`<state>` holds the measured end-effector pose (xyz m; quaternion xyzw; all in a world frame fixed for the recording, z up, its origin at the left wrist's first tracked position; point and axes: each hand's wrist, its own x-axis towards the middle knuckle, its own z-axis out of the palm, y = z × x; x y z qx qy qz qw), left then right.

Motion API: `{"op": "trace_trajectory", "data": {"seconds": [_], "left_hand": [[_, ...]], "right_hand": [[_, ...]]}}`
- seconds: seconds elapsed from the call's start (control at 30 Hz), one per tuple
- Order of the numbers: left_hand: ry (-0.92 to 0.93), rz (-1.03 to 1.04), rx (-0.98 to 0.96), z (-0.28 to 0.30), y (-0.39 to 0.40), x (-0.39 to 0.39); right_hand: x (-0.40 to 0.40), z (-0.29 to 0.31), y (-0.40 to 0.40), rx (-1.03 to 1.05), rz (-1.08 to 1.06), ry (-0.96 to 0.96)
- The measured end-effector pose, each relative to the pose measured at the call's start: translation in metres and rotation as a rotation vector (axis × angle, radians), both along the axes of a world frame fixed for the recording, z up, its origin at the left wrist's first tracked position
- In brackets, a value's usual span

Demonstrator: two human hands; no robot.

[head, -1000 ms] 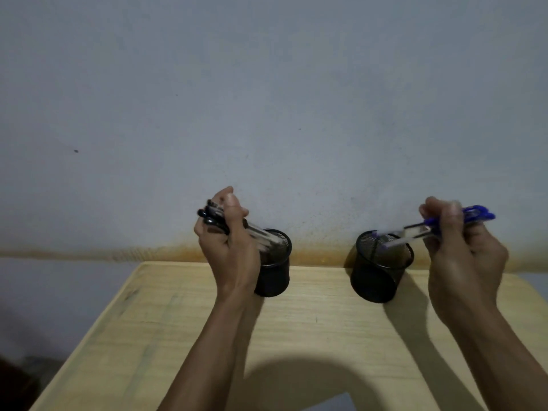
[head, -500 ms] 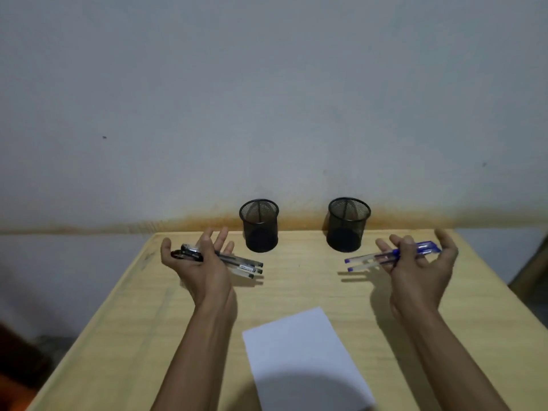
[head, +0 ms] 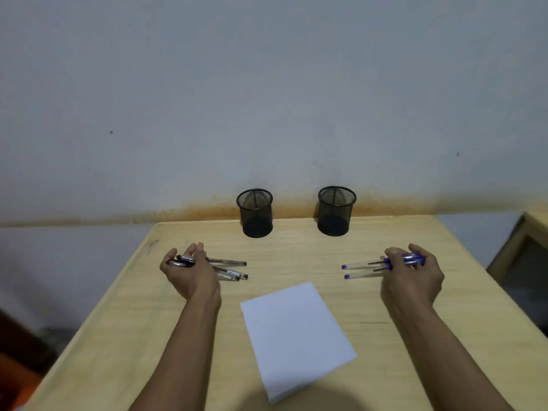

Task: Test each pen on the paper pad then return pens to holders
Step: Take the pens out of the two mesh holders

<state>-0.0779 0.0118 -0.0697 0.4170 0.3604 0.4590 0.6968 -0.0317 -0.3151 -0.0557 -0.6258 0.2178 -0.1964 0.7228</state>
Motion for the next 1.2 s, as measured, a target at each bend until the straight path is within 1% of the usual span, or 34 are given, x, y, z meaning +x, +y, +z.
{"op": "trace_trajectory", "data": {"seconds": [0.17, 0.33, 0.43, 0.53, 0.73, 0.87, 1.0, 1.13, 1.2], "left_hand": [[0.198, -0.042, 0.151, -0.007, 0.006, -0.013], [0.283, -0.027, 0.209, -0.008, 0.008, -0.017], [0.35, -0.005, 0.228, -0.006, 0.007, -0.019], [0.366, 0.009, 0.235, -0.007, 0.004, -0.023], [0.422, 0.064, 0.313, -0.01, 0.004, -0.02], [0.439, 0.084, 0.315, -0.012, 0.002, -0.019], [0.45, 0.114, 0.284, -0.014, 0.004, -0.016], [0.455, 0.162, 0.306, -0.017, 0.005, -0.012], [0.495, 0.165, 0.32, -0.016, 0.003, -0.011]], "right_hand": [[-0.01, 0.002, -0.011, -0.212, 0.033, 0.043], [-0.01, -0.008, -0.014, -0.425, 0.092, 0.028], [-0.009, -0.012, -0.013, -0.495, 0.106, 0.004], [-0.01, -0.015, -0.012, -0.55, 0.124, -0.016], [-0.013, -0.014, -0.011, -0.61, 0.151, -0.043], [-0.013, -0.014, -0.011, -0.609, 0.147, -0.039], [-0.015, -0.012, -0.009, -0.578, 0.145, -0.027], [-0.017, -0.009, -0.009, -0.552, 0.143, -0.017], [-0.018, -0.008, -0.01, -0.544, 0.144, -0.016]]}}
